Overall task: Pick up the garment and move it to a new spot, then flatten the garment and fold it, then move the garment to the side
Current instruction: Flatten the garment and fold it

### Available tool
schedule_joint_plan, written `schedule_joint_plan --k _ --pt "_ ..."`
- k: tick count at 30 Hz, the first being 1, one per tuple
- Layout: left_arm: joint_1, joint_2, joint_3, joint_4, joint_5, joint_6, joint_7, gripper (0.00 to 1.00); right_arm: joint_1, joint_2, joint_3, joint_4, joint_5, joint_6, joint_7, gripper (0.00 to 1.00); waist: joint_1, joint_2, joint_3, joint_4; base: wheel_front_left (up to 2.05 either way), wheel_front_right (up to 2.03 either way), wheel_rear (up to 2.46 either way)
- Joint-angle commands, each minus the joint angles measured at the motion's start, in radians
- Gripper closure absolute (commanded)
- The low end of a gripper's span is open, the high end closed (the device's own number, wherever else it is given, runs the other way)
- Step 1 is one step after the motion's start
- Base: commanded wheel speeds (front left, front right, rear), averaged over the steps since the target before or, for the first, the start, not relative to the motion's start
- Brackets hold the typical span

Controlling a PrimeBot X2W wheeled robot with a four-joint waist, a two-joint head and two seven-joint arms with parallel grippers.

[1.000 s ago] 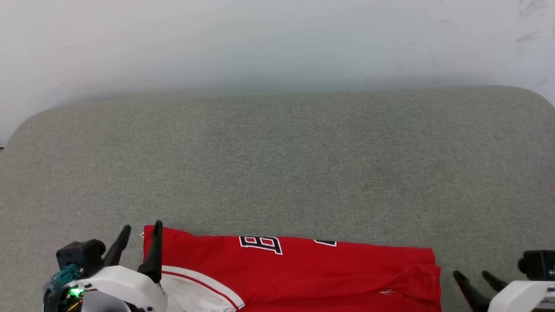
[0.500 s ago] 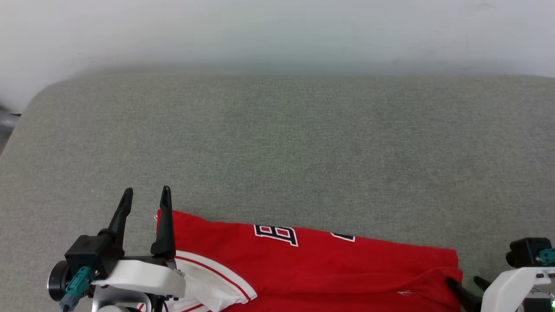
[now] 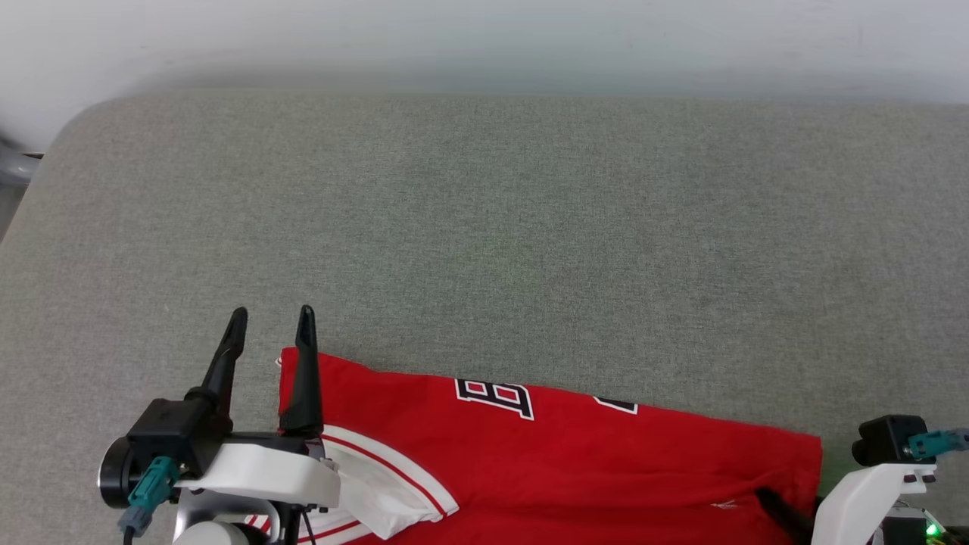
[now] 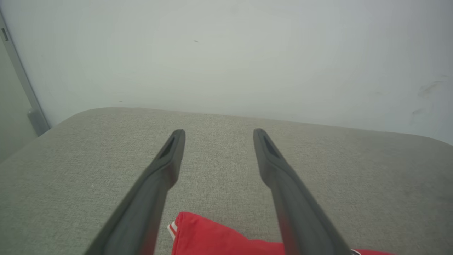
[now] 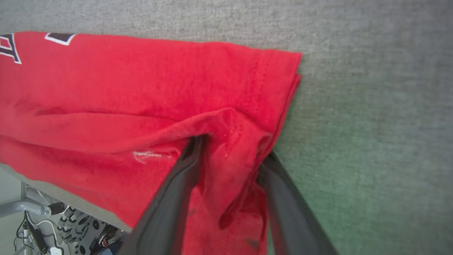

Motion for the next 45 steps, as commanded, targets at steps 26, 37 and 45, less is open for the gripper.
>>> schedule_joint_plan --k 26,37,45 --pt "0.033 0.037 -0.019 0.015 0.007 0.011 0.029 0.00 0.019 -0.079 -0.318 -0.023 0.032 0.001 0.079 1.00 0.0000 0.0000 -0.119 -0.059 0.00 0.00 0.00" --pt "0.024 0.041 -0.024 0.003 0.003 0.023 0.042 0.00 -0.027 0.174 -0.221 -0.048 0.781 0.001 0.380 1.00 0.0000 0.0000 -0.137 -0.017 0.00 0.00 0.00" --pt "-0.008 0.031 -0.027 -0.016 0.005 0.024 0.042 0.00 -0.114 0.172 0.077 0.024 0.910 0.001 0.186 1.00 0.0000 0.0000 -0.073 0.044 0.00 0.00 0.00"
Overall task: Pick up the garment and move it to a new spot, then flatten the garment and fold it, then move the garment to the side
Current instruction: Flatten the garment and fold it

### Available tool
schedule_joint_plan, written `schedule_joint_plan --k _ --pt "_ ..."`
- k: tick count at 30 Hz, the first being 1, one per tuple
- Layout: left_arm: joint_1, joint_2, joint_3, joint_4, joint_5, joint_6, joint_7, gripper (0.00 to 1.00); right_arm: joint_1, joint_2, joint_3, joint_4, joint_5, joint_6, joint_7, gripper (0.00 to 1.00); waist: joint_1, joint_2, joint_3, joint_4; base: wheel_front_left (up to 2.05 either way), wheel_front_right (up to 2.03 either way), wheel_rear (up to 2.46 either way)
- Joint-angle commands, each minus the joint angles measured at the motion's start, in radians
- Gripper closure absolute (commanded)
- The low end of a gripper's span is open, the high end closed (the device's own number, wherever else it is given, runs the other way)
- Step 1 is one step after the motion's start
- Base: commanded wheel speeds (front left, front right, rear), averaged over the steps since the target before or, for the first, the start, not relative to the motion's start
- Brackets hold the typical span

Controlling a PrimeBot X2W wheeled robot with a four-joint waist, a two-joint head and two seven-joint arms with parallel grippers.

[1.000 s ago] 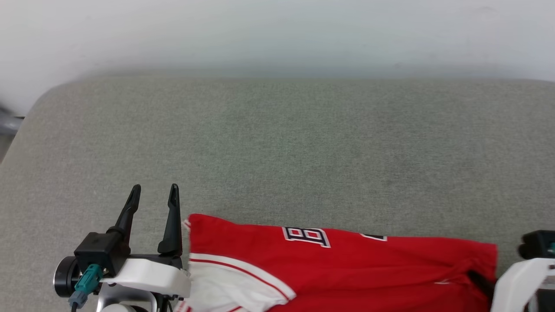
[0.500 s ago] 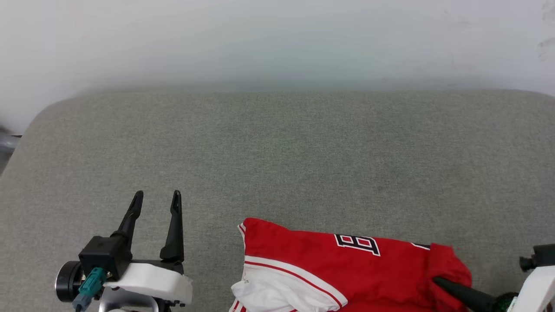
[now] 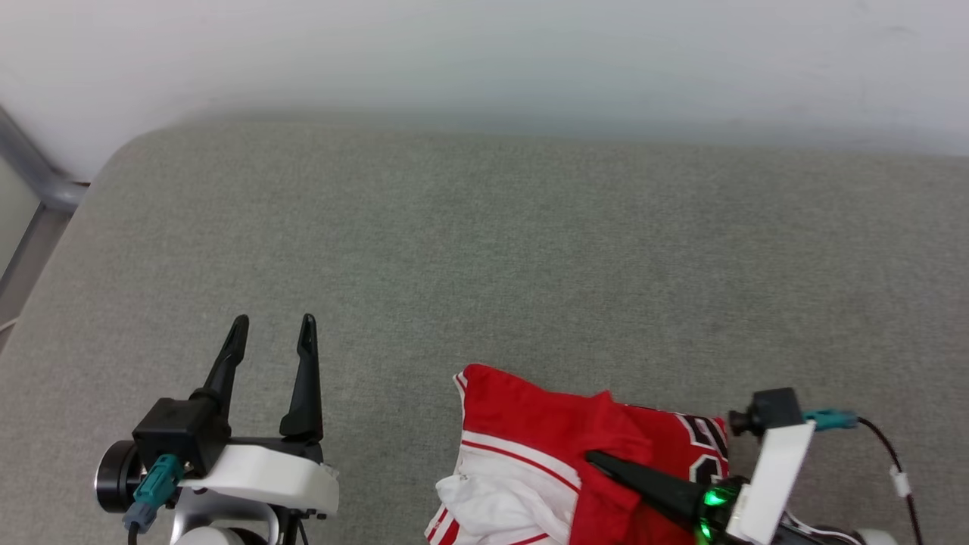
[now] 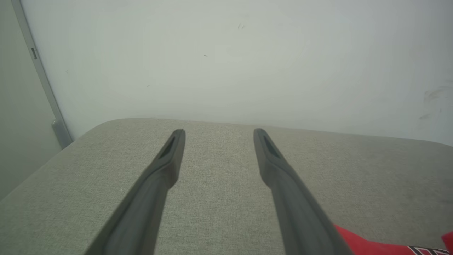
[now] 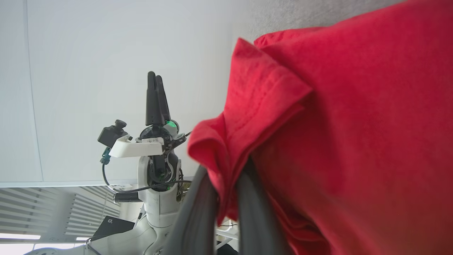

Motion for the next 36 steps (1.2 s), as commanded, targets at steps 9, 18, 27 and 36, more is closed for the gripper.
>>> schedule_joint_plan --k 9,18,27,36 --pt "-0.065 -0.026 -0.016 0.023 0.009 -0.017 -0.012 0.00 -0.112 0.001 0.191 0.124 0.001 0.000 -0.160 1.00 0.0000 -0.0001 0.080 0.059 0.00 0.00 0.00" --pt "-0.079 -0.031 -0.005 0.042 0.014 -0.016 -0.029 0.00 -0.145 -0.002 0.248 0.143 -0.003 0.000 -0.239 0.00 0.0000 -0.0001 0.088 0.049 0.00 0.00 0.00" --pt "-0.067 -0.021 -0.007 0.052 0.010 -0.022 -0.029 0.00 -0.177 -0.088 0.299 0.022 -0.204 -0.001 -0.456 0.00 0.0000 -0.0001 0.059 0.019 0.00 0.00 0.00" --pt "-0.042 -0.022 -0.004 0.069 0.000 -0.023 -0.035 0.00 -0.174 -0.178 0.206 0.076 -0.610 -0.001 -0.808 0.00 0.0000 -0.0001 0.014 -0.020 0.00 0.00 0.00"
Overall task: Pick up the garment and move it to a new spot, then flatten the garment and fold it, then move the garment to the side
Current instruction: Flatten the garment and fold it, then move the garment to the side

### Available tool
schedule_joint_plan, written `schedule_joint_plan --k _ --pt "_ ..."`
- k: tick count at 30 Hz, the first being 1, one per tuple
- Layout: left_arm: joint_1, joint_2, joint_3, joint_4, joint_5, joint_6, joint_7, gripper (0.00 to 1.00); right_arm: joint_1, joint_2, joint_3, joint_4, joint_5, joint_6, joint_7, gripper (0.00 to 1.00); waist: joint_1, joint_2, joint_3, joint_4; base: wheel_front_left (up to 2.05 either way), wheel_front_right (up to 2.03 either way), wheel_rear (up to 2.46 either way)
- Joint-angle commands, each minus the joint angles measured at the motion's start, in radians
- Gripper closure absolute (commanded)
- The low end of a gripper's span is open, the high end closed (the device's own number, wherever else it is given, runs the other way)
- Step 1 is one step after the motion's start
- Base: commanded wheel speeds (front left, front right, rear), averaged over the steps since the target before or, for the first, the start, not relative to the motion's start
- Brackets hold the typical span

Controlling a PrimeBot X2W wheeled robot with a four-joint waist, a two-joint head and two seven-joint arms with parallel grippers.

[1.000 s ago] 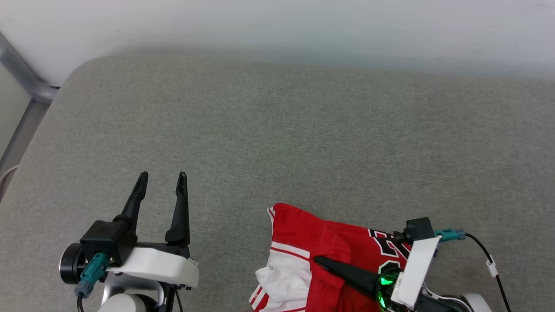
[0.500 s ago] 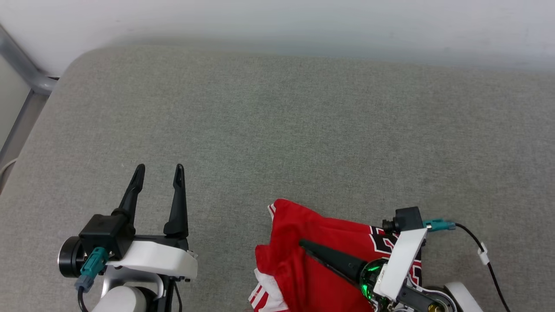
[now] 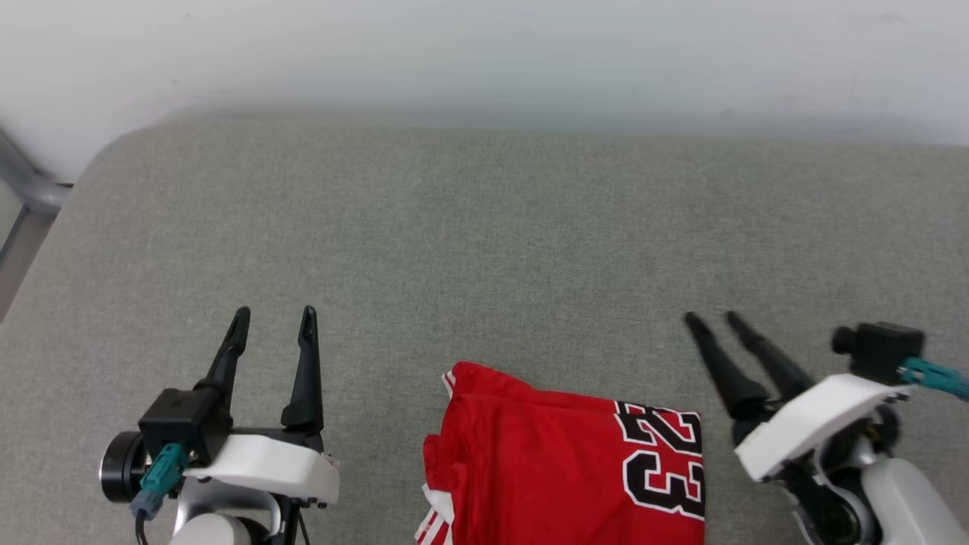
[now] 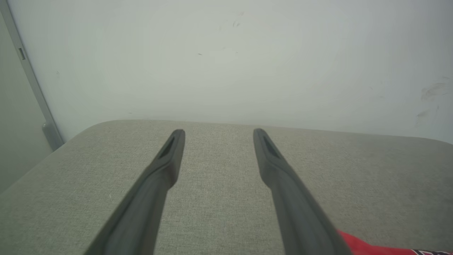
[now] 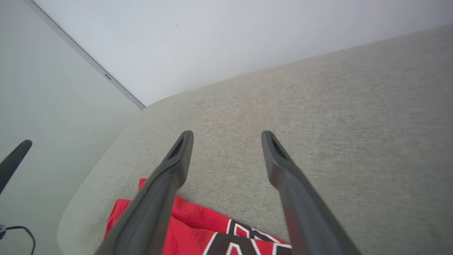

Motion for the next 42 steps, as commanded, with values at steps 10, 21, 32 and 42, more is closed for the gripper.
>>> schedule_joint_plan --k 10,21,32,42 --pt "0.073 -0.021 0.025 0.038 -0.018 -0.013 -0.015 0.00 0.150 0.072 -0.303 -0.111 -0.420 -0.001 -0.122 0.00 0.0000 0.0000 -0.103 -0.054 0.00 0.00 0.00" --pt "0.177 -0.041 0.075 0.047 0.040 -0.025 -0.022 0.00 0.347 0.149 -0.342 -0.347 -0.617 -0.001 -0.077 0.00 0.0000 0.0000 -0.165 -0.089 0.00 0.00 0.00" --pt "0.217 -0.072 0.116 0.077 0.099 -0.079 -0.023 0.00 0.412 0.171 -0.320 -0.412 -0.644 -0.001 -0.033 0.00 0.0000 0.0000 -0.172 -0.081 0.00 0.00 0.00" --pt "0.189 -0.120 0.165 0.089 0.133 -0.137 -0.023 0.00 0.400 0.171 -0.361 -0.353 -0.475 -0.001 0.058 0.00 0.0000 0.0000 -0.147 -0.072 0.00 0.00 0.00"
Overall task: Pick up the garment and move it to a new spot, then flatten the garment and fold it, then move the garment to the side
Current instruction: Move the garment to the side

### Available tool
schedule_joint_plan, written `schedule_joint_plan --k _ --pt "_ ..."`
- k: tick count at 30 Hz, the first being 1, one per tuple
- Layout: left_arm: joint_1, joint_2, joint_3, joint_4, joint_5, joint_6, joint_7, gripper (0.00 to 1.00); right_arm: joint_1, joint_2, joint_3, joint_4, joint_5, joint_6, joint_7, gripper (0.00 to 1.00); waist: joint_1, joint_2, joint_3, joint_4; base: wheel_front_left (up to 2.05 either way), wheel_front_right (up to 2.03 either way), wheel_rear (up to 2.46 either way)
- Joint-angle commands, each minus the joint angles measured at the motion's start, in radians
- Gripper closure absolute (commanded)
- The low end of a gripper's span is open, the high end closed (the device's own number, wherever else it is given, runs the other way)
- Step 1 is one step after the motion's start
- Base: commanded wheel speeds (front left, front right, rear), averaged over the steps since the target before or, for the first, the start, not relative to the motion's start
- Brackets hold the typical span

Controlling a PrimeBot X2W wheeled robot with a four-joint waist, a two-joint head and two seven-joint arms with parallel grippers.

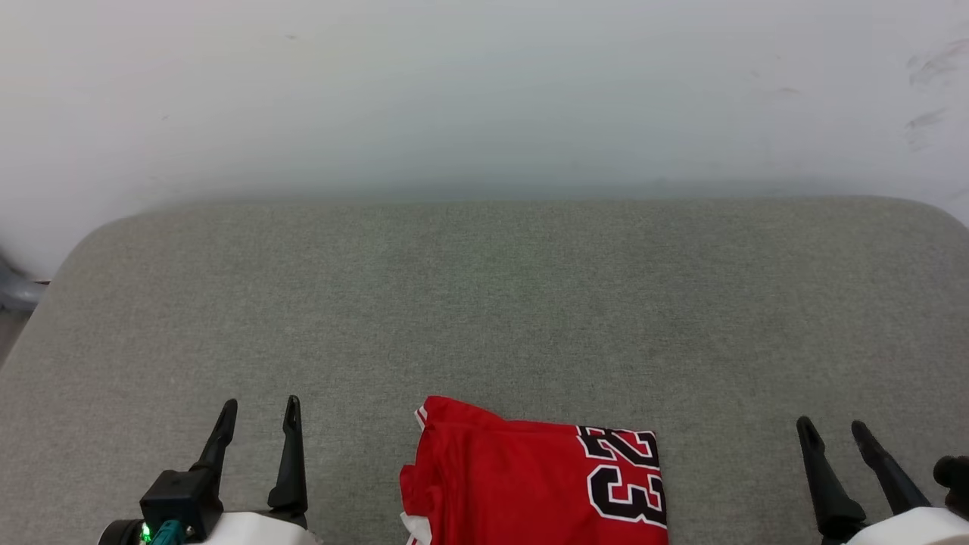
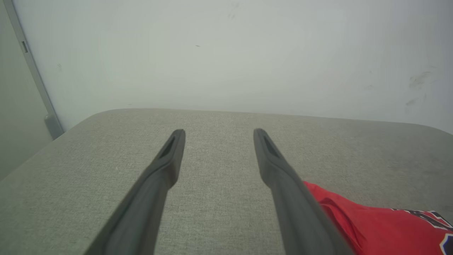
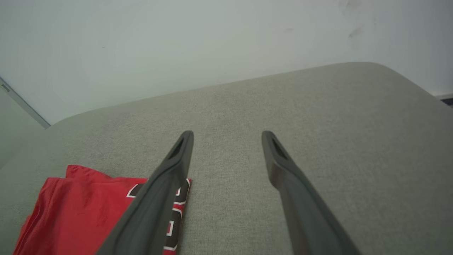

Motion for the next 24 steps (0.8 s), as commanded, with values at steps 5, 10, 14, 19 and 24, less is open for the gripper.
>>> schedule_joint_plan --k 5,10,14,19,24 --pt "-0.035 -0.027 0.023 -0.004 0.025 -0.036 -0.006 0.00 -0.021 -0.084 -0.036 0.129 0.269 -0.001 0.182 0.00 0.0001 0.0000 0.043 0.028 0.00 0.00 0.00" --pt "-0.056 -0.054 0.044 -0.009 0.044 -0.051 -0.006 0.00 -0.045 -0.156 0.052 0.173 0.509 -0.001 0.355 0.00 0.0001 0.0000 0.104 0.049 0.00 0.00 0.00" --pt "-0.086 -0.076 0.050 -0.007 0.065 -0.071 -0.006 0.00 -0.077 -0.175 0.123 0.212 0.609 -0.001 0.430 0.00 0.0001 0.0000 0.157 0.073 0.00 0.00 0.00" --pt "-0.126 -0.107 0.065 -0.011 0.090 -0.093 -0.005 0.00 -0.130 -0.186 0.200 0.289 0.673 -0.001 0.449 0.00 0.0001 0.0000 0.214 0.103 0.00 0.00 0.00" --pt "-0.142 -0.133 0.087 -0.010 0.111 -0.113 -0.005 0.00 -0.170 -0.207 0.282 0.361 0.730 -0.001 0.449 0.00 0.0001 0.0000 0.242 0.120 0.00 0.00 0.00"
